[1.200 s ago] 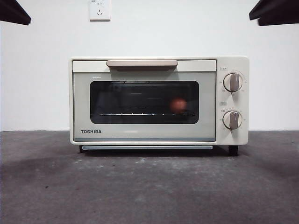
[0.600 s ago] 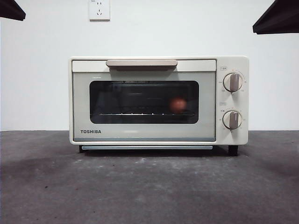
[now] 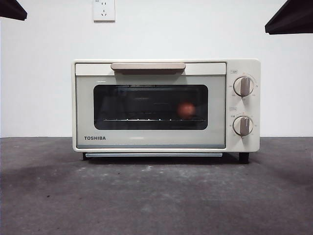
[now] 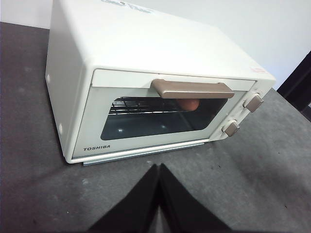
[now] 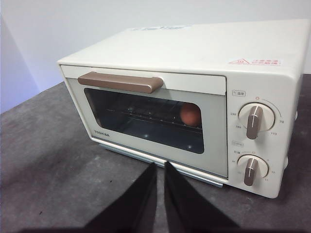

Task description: Eggoven

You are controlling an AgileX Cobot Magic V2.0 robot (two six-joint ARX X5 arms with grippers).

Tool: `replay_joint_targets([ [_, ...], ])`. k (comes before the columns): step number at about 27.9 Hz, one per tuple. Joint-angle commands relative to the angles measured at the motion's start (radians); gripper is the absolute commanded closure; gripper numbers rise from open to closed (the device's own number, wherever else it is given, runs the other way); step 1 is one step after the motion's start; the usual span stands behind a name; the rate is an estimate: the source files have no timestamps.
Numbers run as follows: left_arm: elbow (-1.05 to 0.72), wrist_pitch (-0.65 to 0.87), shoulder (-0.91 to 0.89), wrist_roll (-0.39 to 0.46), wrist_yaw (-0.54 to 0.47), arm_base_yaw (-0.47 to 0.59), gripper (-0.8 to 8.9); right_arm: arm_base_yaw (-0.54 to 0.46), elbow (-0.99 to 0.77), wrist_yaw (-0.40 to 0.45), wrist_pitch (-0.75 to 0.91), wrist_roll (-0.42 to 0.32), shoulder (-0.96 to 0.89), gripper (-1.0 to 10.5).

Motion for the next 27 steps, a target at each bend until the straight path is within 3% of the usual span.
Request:
replay_joint_targets([
  [1,0.019,0.014,0.005,0.017,0.001,-0.003,8.06,0.008,0.000,0.003,0.011,-0.012,0.002,9.4],
  [3,0.019,0.015,0.004,0.025,0.001,-0.003,8.06,0.008,0.000,0.003,0.011,-0.012,0.002,9.4],
  [6,0.018,0.018,-0.017,0.196,-0.015,0.008,8.06,0.008,0.000,0.003,0.011,-0.012,0.002,9.4],
  [11,-0.029,0.077,-0.097,0.323,-0.090,0.089,8.06,0.008,0.000,0.003,0.011,-0.012,0.002,9.4],
  [19,-0.288,0.282,-0.323,0.340,-0.185,0.228,8.06,0.008,0.000,0.003,0.011,-0.012,0.002,9.4],
  [27,-0.484,0.267,-0.511,0.327,-0.191,0.282,8.06,0.008,0.000,0.003,0.011,-0.012,0.002,9.4],
])
